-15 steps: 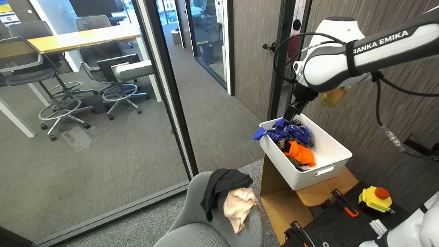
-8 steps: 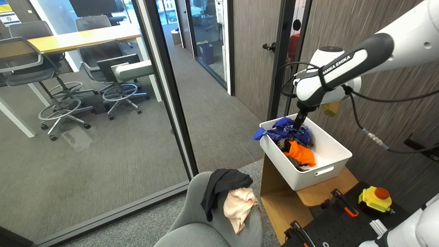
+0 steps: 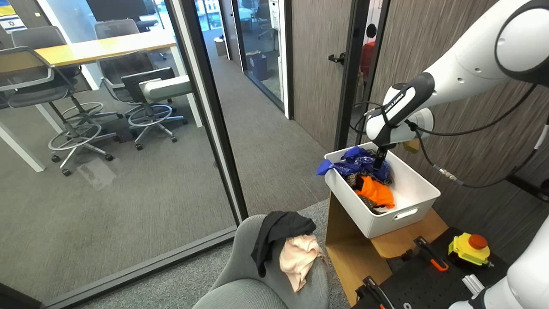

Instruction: Put the blue bandana on the head rest

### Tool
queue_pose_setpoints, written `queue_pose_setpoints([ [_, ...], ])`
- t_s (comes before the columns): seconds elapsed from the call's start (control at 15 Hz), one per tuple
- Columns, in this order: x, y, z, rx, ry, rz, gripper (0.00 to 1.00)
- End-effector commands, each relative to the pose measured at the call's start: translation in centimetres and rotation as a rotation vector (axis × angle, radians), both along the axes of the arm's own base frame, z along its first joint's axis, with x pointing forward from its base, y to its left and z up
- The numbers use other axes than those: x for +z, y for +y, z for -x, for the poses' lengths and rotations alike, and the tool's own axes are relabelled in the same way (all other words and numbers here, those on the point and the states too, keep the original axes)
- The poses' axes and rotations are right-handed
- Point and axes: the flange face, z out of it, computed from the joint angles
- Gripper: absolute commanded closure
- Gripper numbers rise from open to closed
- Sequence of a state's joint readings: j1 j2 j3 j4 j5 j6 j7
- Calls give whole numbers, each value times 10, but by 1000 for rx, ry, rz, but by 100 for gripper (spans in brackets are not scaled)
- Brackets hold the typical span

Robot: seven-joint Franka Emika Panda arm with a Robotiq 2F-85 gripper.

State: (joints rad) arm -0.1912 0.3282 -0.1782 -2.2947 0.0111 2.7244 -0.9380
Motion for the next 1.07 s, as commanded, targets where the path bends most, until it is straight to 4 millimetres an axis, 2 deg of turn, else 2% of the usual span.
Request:
queue_pose_setpoints([
  [0.0,-29,-30,-25,23,2,5,0],
  [0.27,-56,-55,-45,32,15,27,0],
  [0.6,-71,-82,-66,44,5,69,0],
  [1.0,-92,-97,-71,29,17,61,0],
])
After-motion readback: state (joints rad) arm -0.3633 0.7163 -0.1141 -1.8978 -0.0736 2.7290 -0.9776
